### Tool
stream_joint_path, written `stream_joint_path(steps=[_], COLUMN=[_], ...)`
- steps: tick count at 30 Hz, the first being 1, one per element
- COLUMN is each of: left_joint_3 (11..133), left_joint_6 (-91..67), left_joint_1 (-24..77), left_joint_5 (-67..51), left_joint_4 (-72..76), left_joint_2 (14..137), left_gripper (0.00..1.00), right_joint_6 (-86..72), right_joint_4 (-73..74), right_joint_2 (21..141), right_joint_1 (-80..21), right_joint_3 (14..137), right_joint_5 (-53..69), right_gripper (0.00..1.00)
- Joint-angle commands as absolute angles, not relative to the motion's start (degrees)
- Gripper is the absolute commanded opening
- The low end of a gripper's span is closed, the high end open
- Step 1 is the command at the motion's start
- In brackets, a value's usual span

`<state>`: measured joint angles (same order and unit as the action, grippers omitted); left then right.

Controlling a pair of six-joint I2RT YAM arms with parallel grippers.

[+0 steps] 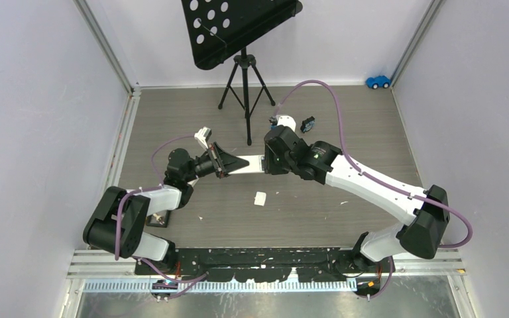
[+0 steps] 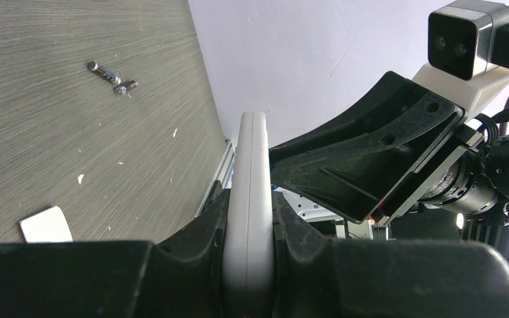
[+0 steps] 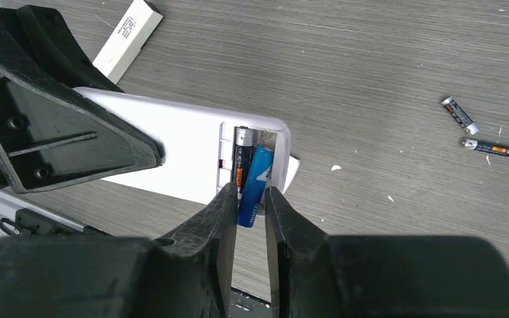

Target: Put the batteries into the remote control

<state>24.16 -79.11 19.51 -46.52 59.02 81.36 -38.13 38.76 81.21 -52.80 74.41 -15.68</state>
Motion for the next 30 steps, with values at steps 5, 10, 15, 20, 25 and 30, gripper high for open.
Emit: stream_joint_path(steps=[5, 10, 15, 20, 25, 30], left_joint_3=[24.5, 24.7, 25.5, 26.4, 27.2, 28.7], left_joint_6=[-79.6, -80.5, -88.6, -96.4, -98.1, -98.5], left_joint_1=[19.8, 19.8, 19.8, 19.7, 19.8, 19.8], left_joint_5=[-46.7, -46.4, -46.2, -45.7, -43.3, -41.4], left_joint_4=[64.0, 64.0, 64.7, 60.7, 54.0, 45.0], left_joint_2=[81.3, 81.6, 82.2, 81.4, 77.7, 72.1], left_gripper=[0.00, 0.00, 0.00, 0.00, 0.00, 0.00], right_joint_6=[-38.6, -39.1, -39.3, -43.3, -48.6, -55.7], right_joint_4=[40.0, 38.5, 28.3, 17.2, 11.6, 1.7], right_joint_2=[82.0, 80.3, 73.8, 63.5, 55.4, 51.7], right_joint_1=[-52.8, -52.8, -52.6, -52.6, -52.6, -52.6], right_joint_3=[78.0, 77.0, 70.9, 61.6, 53.5, 45.2], right_joint_5=[-19.6, -19.3, -13.6, -17.2, -22.5, -20.6], right_gripper=[0.31, 0.45, 0.61, 0.80, 0.85, 0.85])
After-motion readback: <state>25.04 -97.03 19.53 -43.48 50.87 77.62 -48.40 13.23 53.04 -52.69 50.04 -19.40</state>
